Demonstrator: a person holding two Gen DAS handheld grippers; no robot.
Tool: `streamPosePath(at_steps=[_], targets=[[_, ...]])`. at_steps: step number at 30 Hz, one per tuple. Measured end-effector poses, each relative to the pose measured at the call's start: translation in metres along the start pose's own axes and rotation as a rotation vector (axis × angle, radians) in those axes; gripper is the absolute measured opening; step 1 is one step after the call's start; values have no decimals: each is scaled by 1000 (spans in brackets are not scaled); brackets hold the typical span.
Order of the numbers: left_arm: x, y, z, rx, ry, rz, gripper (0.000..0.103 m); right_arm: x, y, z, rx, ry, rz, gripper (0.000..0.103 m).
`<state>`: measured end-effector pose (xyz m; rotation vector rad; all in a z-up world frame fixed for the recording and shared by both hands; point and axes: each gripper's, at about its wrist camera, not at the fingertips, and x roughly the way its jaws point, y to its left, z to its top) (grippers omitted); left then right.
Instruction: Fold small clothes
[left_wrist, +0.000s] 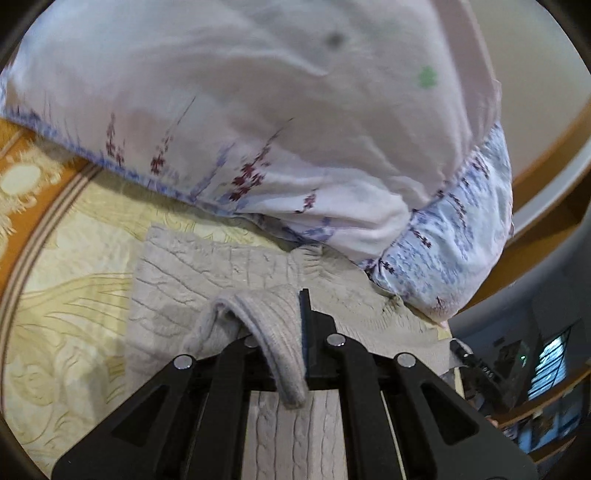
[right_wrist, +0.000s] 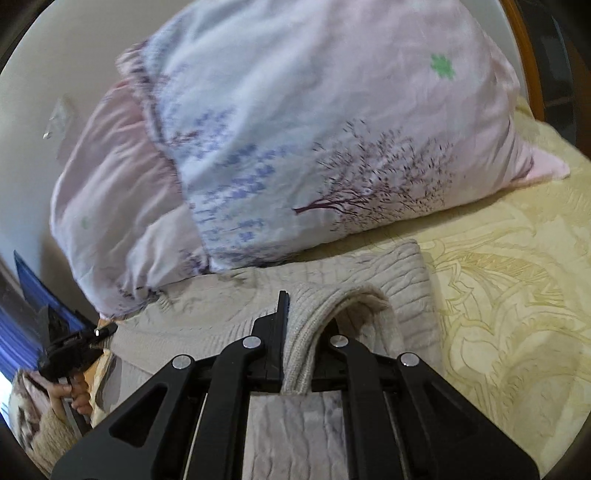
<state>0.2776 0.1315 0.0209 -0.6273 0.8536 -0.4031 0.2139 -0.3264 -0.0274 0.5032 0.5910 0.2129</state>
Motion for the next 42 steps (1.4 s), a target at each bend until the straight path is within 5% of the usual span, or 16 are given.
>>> streamPosePath(at_steps=[4,6,7,8,9,10,14,21,28,32,38,42], targets=[[10,8,4,-65,21,-22,6,22,-8,7,68,55,-22,11],[10,10,6,-85,26,-37,13,21,-10,11,97,44,-8,32],[8,10,7,-91,23,-45,18,16,-10,13,101,23,-5,39],[3,10,9,-97,3,-49,37,9,-10,14,98,-5,-7,53],[-6,9,11,-93,-33,-49,54,0,-10,16,89,-35,-11,56],[-13,8,13,-86,-60,-42,56,-10,-10,17,77,-54,-13,56],[-44,5,8,-1,-69,17,56,-41,-15,9,49,-65,-44,56],[-68,-1,-35,179,18,126,52,-71,-30,-34,-7,26,-91,39],[-58,5,-57,213,75,193,51,-65,-22,-52,-71,70,-132,36],[-54,6,-62,219,90,203,38,-58,-16,-56,-119,93,-144,15],[-50,12,-64,197,114,197,10,-54,-17,-59,-130,82,-144,11],[-61,17,-62,176,105,159,7,-68,-20,-59,-100,42,-136,10]])
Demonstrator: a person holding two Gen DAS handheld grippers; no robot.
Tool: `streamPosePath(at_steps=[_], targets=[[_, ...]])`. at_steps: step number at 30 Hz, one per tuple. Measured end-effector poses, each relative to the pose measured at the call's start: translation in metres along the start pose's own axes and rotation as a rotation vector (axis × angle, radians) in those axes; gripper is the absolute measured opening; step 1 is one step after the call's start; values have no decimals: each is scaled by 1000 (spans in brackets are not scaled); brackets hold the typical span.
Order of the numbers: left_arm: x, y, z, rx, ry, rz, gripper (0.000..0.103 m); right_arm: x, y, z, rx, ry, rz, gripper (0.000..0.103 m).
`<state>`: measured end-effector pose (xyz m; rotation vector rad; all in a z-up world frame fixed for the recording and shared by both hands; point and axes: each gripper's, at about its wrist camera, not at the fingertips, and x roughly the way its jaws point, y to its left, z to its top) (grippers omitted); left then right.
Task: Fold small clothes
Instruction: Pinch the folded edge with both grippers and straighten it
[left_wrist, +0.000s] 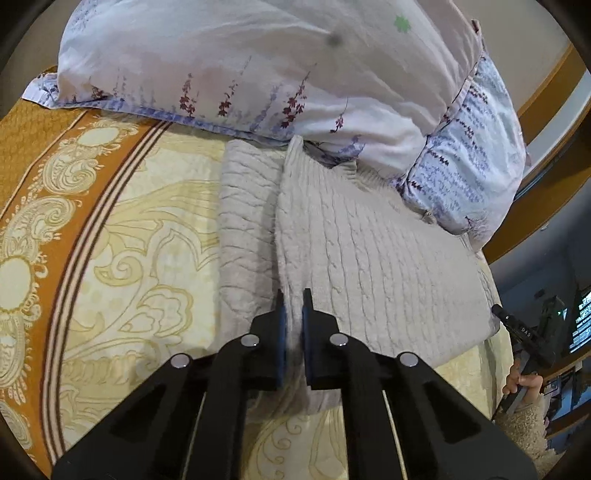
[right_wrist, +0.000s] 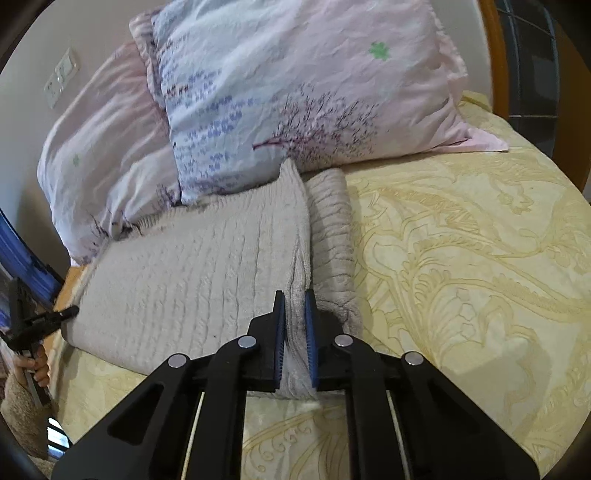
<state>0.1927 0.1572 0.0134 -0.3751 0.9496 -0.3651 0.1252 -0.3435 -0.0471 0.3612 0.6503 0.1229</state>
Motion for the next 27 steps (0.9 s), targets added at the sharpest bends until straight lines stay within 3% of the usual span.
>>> streamPosePath(at_steps=[8,13,16,20,23,27], targets=[[-2,7,-8,9,8,7,7,11,-8,-8,32,51,-78,10],[-2,8,-11,10,-9,8,7,17,2,-5,-14,52,-141,11],[-8,6,-12,9,-23,-10,10,15,4,-1,-11,59,-149,16],[-26,10,-4,-25,-92,-55,54,-1,19,9,-23,-10,-174,42],[-28,18,7,-74,-103,-52,62,-1,48,16,-80,-31,-107,54],[-13,33,21,-158,-61,-48,67,23,92,19,-169,23,-28,57]])
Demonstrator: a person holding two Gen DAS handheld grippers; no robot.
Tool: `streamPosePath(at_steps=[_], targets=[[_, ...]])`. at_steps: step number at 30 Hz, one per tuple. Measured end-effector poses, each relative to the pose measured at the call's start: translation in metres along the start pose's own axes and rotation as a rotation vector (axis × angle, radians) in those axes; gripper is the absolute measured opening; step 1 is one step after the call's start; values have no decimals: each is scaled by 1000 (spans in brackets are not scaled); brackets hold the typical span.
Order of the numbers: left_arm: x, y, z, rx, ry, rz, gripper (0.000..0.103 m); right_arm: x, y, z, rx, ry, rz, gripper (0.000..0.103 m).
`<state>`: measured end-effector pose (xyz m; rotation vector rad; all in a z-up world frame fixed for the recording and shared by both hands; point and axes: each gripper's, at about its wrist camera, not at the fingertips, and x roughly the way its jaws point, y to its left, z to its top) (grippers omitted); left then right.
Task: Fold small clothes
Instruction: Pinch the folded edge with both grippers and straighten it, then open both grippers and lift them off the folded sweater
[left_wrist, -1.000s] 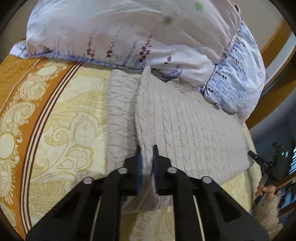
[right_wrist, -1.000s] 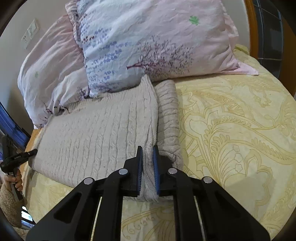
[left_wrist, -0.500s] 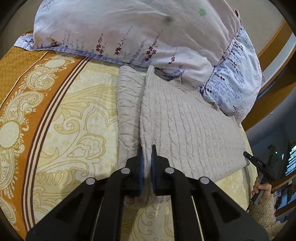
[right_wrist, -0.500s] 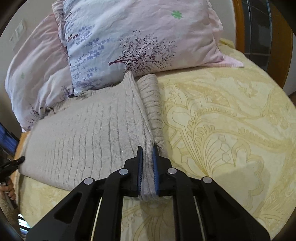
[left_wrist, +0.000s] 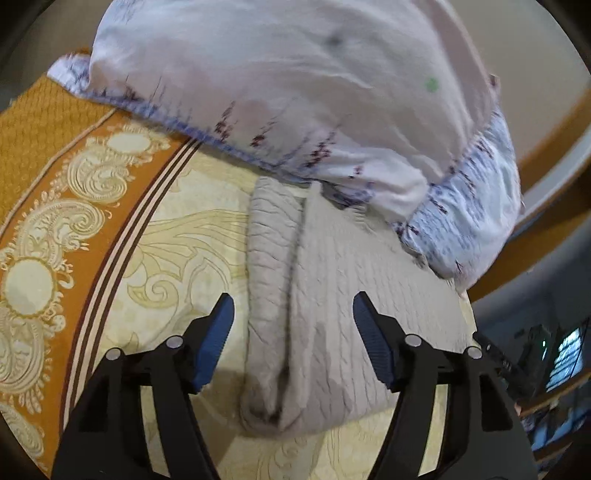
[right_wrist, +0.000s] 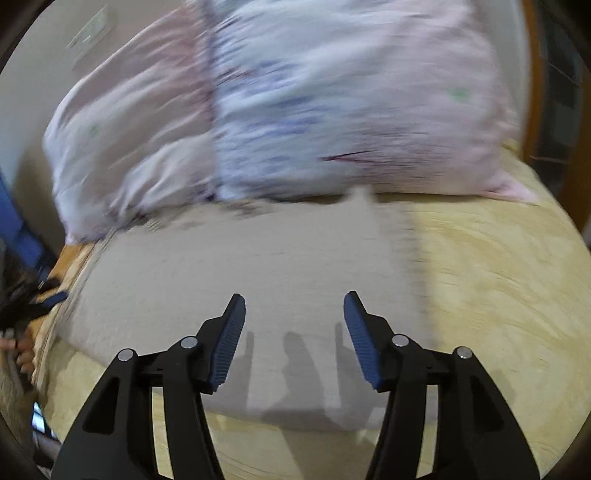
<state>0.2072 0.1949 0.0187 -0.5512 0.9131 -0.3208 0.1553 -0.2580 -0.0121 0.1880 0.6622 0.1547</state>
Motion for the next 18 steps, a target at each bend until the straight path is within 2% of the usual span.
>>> streamPosePath(at_steps=[6,9,12,15,18], targets=[[24,9,9,-83,45,-18,71,40,52,4,-90,66,37,58],[29,9,14,-105,36,-32,74,54,67,3,-126,90,6,61],[35,8,18,-115,35,-48,74,59,72,-1,-161,100,-17,66],[41,5,20,-121,37,-70,74,58,70,-2,-164,101,-2,67],[46,0,22,-122,28,-59,74,57,69,-3,-171,97,2,67]])
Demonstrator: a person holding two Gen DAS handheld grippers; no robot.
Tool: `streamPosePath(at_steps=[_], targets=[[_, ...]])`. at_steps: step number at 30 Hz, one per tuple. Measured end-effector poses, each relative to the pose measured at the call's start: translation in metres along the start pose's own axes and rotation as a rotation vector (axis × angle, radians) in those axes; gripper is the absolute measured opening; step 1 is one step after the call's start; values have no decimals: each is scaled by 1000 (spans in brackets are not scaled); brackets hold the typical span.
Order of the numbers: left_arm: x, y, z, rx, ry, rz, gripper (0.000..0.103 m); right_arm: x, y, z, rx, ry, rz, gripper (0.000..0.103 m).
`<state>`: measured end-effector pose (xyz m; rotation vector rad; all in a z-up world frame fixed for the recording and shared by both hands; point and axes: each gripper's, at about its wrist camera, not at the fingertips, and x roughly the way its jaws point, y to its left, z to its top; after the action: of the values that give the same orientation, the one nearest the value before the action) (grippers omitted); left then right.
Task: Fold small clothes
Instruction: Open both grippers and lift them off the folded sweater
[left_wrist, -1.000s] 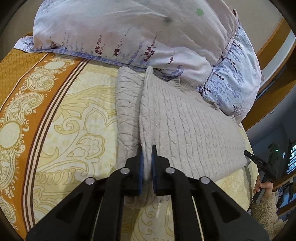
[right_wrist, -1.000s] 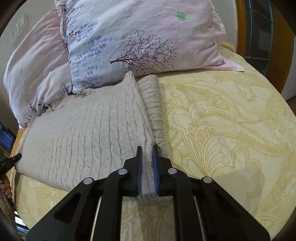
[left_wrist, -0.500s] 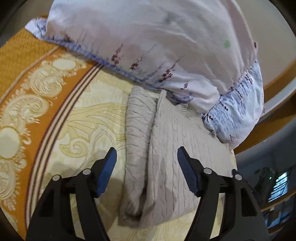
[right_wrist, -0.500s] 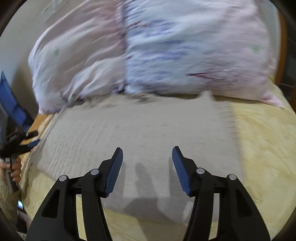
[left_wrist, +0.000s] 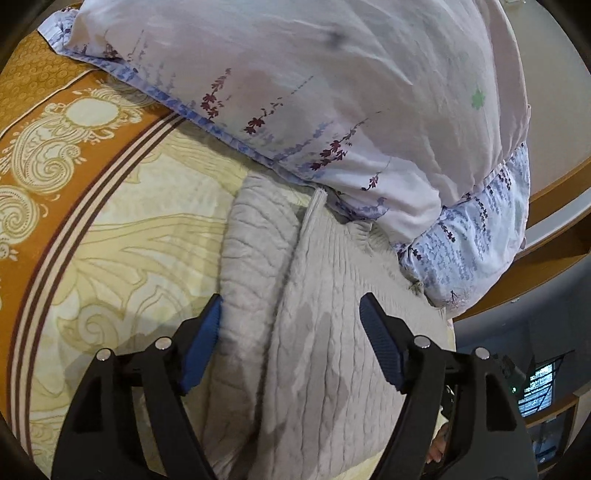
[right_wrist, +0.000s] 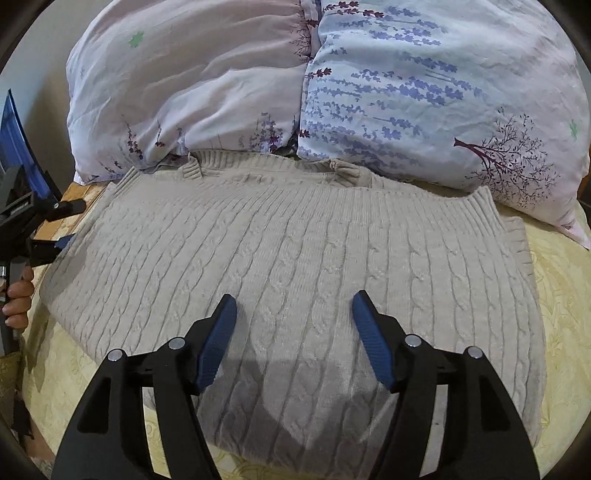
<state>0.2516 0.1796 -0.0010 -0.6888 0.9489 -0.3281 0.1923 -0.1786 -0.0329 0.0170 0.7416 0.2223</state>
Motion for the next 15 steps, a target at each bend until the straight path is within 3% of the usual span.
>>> streamPosePath(at_steps=[8,11,15], targets=[[9,-8,-3,-28,7,9,61,1,2,-1,-6,-9,2,69],[13,-11,-5,-36,18,27,50,1,1,-1,-8,-10,6,69],[19,-14,-7,-46,47,34,26,0,0,-1,0,-12,11,70]])
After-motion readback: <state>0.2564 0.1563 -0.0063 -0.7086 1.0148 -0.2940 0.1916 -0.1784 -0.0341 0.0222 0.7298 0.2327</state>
